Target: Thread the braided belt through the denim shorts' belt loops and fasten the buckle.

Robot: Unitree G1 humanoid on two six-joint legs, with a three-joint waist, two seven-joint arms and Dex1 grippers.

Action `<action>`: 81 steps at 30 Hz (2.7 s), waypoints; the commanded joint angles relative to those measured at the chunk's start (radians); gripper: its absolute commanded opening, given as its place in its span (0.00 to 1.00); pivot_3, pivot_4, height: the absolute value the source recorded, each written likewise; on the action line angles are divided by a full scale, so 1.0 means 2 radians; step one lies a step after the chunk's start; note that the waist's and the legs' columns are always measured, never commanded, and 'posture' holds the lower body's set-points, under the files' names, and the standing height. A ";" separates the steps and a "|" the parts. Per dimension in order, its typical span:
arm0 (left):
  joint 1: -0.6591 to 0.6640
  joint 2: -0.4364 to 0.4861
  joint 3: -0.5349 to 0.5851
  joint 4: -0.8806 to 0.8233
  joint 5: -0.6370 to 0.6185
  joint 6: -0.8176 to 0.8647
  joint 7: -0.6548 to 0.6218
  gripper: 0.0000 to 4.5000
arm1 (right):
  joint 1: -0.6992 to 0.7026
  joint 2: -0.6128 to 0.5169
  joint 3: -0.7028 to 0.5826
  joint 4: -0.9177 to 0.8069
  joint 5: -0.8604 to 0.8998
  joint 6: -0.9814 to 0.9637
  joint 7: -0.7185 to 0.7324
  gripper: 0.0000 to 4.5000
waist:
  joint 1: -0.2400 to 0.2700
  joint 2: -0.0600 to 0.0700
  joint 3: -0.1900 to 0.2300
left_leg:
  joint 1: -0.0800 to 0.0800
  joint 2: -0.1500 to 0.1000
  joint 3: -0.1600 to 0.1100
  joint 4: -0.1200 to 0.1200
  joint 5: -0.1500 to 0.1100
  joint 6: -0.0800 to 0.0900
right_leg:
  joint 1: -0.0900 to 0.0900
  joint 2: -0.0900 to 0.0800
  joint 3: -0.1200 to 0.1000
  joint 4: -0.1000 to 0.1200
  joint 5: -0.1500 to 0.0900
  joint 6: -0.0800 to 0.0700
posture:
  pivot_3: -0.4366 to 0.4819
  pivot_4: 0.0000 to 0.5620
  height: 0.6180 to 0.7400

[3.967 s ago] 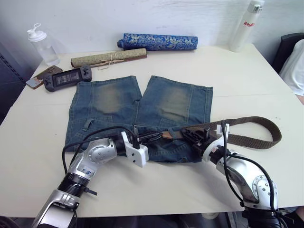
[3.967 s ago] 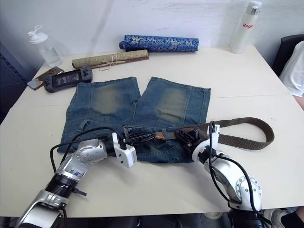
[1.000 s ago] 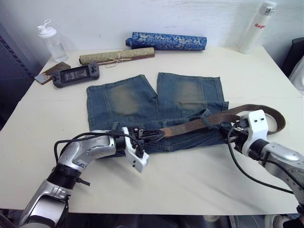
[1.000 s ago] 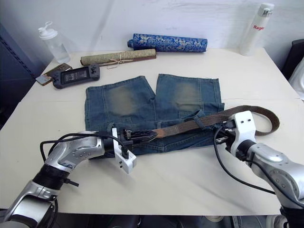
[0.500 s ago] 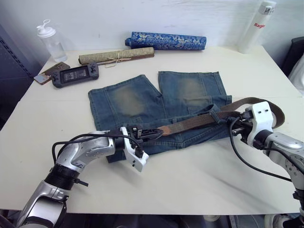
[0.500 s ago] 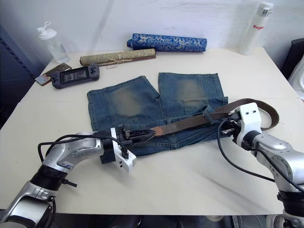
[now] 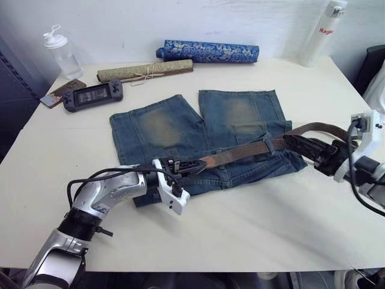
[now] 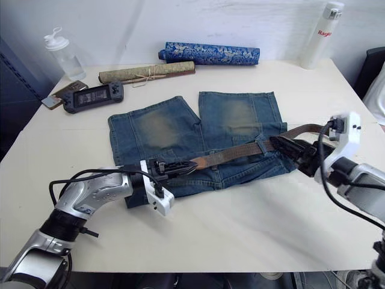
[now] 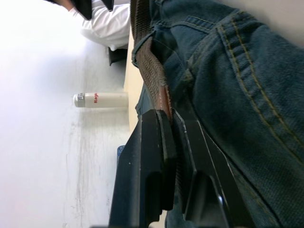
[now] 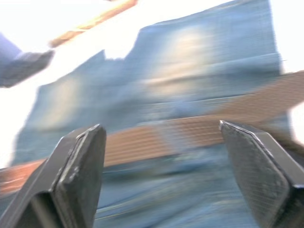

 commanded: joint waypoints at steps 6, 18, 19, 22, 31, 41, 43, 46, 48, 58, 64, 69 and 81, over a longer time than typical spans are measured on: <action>0.002 -0.005 0.018 -0.025 -0.016 0.002 0.024 0.00 | 0.050 0.210 0.174 -0.106 0.112 -0.191 -0.192 0.84 | -0.002 0.000 0.000 | 0.001 0.000 -0.001 0.000 0.000 0.000 | 0.000 0.000 0.000 0.000 0.000 0.000 | 0.48 0.27 0.16; 0.000 -0.006 0.020 -0.033 -0.018 0.008 0.020 0.00 | 0.029 0.308 0.191 -0.078 0.112 -0.261 -0.267 0.84 | -0.009 0.001 0.000 | 0.001 -0.001 -0.001 0.000 0.000 0.000 | -0.001 0.002 0.001 0.002 0.000 0.000 | 0.48 0.27 0.16; 0.000 -0.006 0.020 -0.034 -0.019 0.008 0.019 0.00 | 0.027 0.307 0.189 -0.075 0.112 -0.260 -0.265 0.84 | -0.010 0.001 0.000 | 0.001 -0.001 -0.001 0.000 0.000 0.000 | -0.001 0.002 0.001 0.002 0.000 0.000 | 0.48 0.27 0.16; -0.001 -0.005 0.019 -0.035 -0.020 0.008 0.018 0.00 | 0.025 0.305 0.189 -0.070 0.112 -0.257 -0.262 0.84 | -0.014 0.001 0.000 | 0.001 -0.001 -0.001 0.000 0.000 0.000 | -0.001 0.002 0.001 0.002 0.000 0.000 | 0.48 0.27 0.16; 0.000 -0.002 0.014 -0.035 -0.030 -0.004 0.014 0.00 | 0.014 0.306 0.198 -0.059 0.112 -0.264 -0.245 0.20 | -0.014 0.001 0.000 | 0.001 -0.001 -0.001 0.000 0.000 0.000 | -0.001 0.002 0.001 0.002 0.000 0.000 | 0.48 0.27 0.16; 0.006 -0.007 0.016 -0.032 -0.110 0.029 -0.028 0.24 | 0.011 0.313 0.195 -0.053 0.112 -0.279 -0.238 0.00 | -0.015 0.001 0.000 | 0.001 -0.001 -0.001 0.000 0.000 0.000 | -0.001 0.002 0.001 0.002 0.000 0.000 | 0.48 0.27 0.16; 0.017 -0.001 0.013 -0.041 -0.150 0.047 -0.056 0.41 | 0.006 0.314 0.189 -0.050 0.112 -0.290 -0.235 0.00 | -0.015 0.001 0.000 | 0.001 -0.001 -0.001 0.000 0.000 0.000 | -0.001 0.002 0.001 0.002 0.000 0.000 | 0.48 0.27 0.16; 0.054 0.010 0.023 -0.078 -0.244 0.096 -0.100 0.57 | -0.003 0.305 0.177 -0.045 0.112 -0.303 -0.227 0.00 | -0.017 0.001 0.000 | 0.001 -0.001 -0.001 0.000 0.000 0.000 | -0.001 0.002 0.001 0.002 0.000 -0.001 | 0.48 0.27 0.16; 0.101 0.031 0.037 -0.112 -0.324 0.139 -0.138 0.57 | -0.007 0.298 0.171 -0.043 0.106 -0.309 -0.219 0.00 | -0.019 0.002 0.000 | 0.001 -0.001 -0.002 0.000 0.000 0.000 | -0.002 0.002 0.001 0.002 -0.001 -0.001 | 0.48 0.27 0.16; 0.174 0.040 0.081 -0.171 -0.403 0.265 -0.178 0.57 | -0.020 0.235 0.186 -0.010 -0.008 -0.279 -0.149 0.00 | -0.022 0.002 0.000 | 0.001 -0.001 -0.001 0.000 0.000 0.000 | -0.001 0.001 0.001 0.003 -0.001 -0.002 | 0.48 0.27 0.16; 0.172 0.025 0.085 -0.179 -0.391 0.282 -0.181 0.57 | -0.009 0.243 0.230 -0.008 -0.124 -0.278 -0.088 0.00 | -0.025 0.002 0.000 | 0.001 0.000 -0.001 -0.001 0.000 0.000 | -0.001 0.002 0.000 0.003 -0.001 -0.002 | 0.48 0.27 0.16; 0.172 0.024 0.088 -0.174 -0.385 0.282 -0.184 0.57 | -0.002 0.265 0.244 -0.008 -0.174 -0.278 -0.059 0.00 | -0.025 0.002 0.000 | 0.001 -0.001 -0.001 -0.001 0.000 0.000 | -0.001 0.001 0.000 0.003 -0.001 -0.002 | 0.48 0.27 0.16; 0.167 0.017 0.089 -0.167 -0.380 0.282 -0.189 0.57 | -0.007 0.279 0.229 0.000 -0.230 -0.268 -0.026 0.00 | -0.025 0.002 0.000 | 0.001 -0.001 -0.001 -0.001 0.000 0.000 | -0.001 0.001 0.000 0.003 -0.001 -0.003 | 0.48 0.27 0.16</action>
